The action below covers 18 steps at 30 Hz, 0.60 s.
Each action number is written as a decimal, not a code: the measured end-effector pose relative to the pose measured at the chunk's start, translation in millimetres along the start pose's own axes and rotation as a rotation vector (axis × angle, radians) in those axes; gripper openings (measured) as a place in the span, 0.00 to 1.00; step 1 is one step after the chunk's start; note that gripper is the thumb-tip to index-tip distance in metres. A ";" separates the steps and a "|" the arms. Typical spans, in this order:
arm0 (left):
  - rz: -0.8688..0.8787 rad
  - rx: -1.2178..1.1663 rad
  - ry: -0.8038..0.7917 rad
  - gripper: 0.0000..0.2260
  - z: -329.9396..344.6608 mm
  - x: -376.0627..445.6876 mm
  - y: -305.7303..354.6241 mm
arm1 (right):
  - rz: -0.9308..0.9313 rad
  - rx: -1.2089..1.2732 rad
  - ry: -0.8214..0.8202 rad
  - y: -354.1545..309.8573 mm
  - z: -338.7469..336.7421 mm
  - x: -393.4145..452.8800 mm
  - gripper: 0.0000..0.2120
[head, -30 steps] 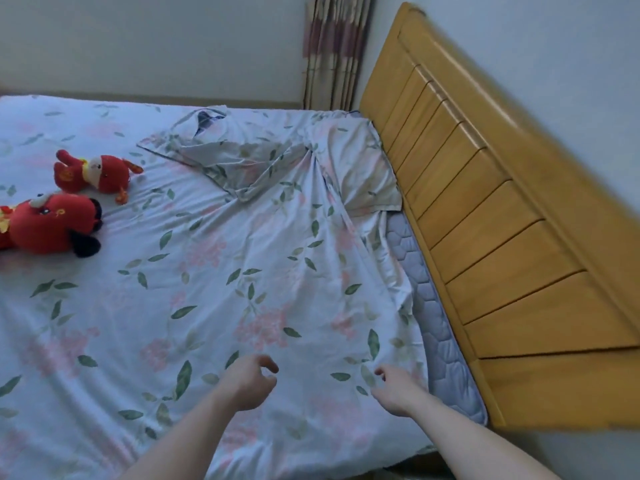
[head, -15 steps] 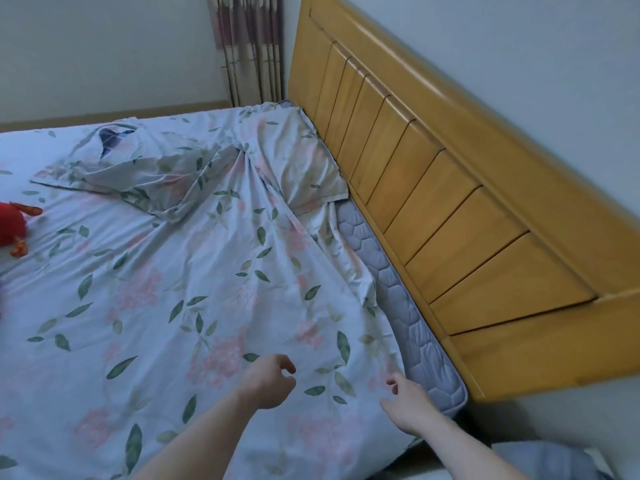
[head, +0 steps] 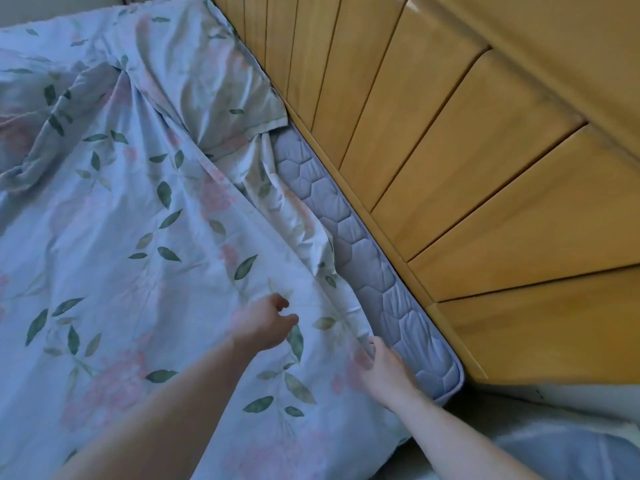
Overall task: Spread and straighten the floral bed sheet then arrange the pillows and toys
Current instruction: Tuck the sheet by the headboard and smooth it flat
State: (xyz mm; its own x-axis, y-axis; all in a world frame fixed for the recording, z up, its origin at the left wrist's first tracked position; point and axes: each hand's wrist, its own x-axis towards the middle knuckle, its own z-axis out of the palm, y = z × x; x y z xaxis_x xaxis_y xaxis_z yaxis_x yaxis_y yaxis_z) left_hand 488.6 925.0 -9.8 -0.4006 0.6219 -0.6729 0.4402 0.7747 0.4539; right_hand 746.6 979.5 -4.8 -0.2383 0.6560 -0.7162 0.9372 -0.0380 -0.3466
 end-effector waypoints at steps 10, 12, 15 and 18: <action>-0.084 -0.060 0.130 0.30 68.7 85.8 45.6 | -0.047 0.187 0.022 28.0 33.5 66.3 0.02; -0.122 -0.077 0.203 0.27 69.9 91.0 49.8 | -0.108 0.192 0.028 34.1 33.6 64.5 0.07; -0.122 -0.061 0.261 0.17 66.3 96.1 56.0 | -0.168 0.207 0.016 47.4 26.6 62.2 0.16; -0.053 -0.066 0.372 0.13 62.8 91.4 63.7 | -0.212 0.222 0.000 56.4 14.3 60.0 0.19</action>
State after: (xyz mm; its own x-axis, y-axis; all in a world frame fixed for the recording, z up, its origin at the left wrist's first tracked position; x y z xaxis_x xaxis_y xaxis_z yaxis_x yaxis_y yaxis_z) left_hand 530.5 1024.0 -79.1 -0.6909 0.5706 -0.4438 0.3631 0.8048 0.4695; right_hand 781.5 1005.9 -76.0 -0.4225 0.6669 -0.6138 0.7882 -0.0640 -0.6121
